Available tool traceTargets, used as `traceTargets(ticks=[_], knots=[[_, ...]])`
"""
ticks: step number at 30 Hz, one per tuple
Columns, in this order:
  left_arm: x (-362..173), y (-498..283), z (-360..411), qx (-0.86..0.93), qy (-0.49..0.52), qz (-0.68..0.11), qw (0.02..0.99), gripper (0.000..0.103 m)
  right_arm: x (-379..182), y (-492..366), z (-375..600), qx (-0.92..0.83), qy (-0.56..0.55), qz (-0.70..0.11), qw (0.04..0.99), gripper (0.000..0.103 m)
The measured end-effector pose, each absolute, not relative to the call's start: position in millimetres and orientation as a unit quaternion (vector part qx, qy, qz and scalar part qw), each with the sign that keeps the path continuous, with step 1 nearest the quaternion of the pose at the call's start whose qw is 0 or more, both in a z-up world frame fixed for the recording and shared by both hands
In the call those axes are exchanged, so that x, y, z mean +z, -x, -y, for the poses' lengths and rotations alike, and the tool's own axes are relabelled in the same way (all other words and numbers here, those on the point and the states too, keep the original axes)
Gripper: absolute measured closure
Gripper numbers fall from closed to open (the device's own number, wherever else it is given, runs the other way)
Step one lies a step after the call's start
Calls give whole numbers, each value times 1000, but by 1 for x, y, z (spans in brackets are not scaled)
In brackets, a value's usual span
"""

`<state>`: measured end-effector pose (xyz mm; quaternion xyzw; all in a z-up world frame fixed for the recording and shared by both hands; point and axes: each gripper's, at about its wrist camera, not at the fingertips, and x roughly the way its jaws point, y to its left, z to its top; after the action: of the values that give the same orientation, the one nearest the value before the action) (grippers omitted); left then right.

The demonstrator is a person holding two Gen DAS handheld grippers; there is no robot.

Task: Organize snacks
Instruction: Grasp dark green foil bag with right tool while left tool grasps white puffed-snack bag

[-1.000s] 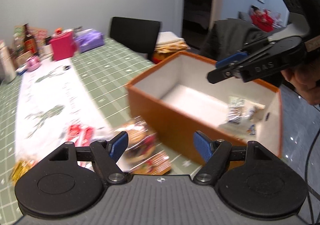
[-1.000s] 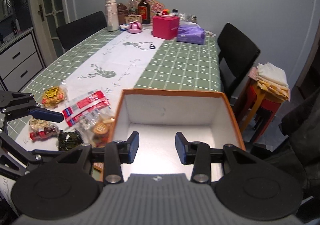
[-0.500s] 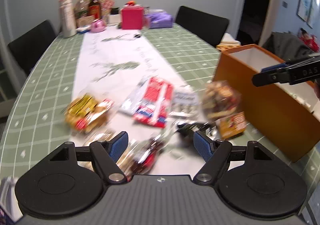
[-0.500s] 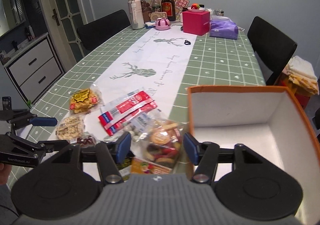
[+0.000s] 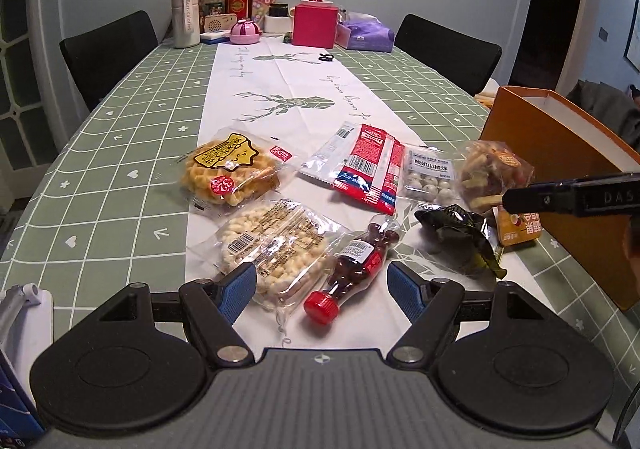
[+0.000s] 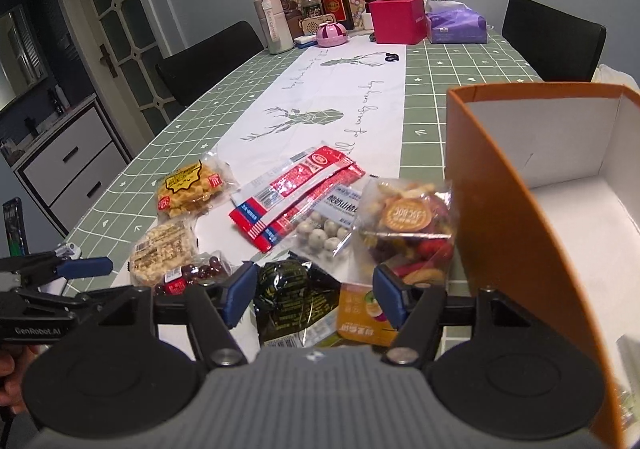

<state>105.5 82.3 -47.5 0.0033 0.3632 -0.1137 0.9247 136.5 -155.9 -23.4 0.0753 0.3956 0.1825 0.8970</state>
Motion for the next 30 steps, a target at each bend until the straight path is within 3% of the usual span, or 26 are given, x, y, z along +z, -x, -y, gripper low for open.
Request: traceTargets(ticks=[18,30], knots=[[-63,-152,-74,-115,-143,-364,913,14,-54,-126,122,211,-19,-369,905,45],[-81,-171,-70,-127,-175,-385,897,3,-67,-133,113,222,-9,-383,897,45]])
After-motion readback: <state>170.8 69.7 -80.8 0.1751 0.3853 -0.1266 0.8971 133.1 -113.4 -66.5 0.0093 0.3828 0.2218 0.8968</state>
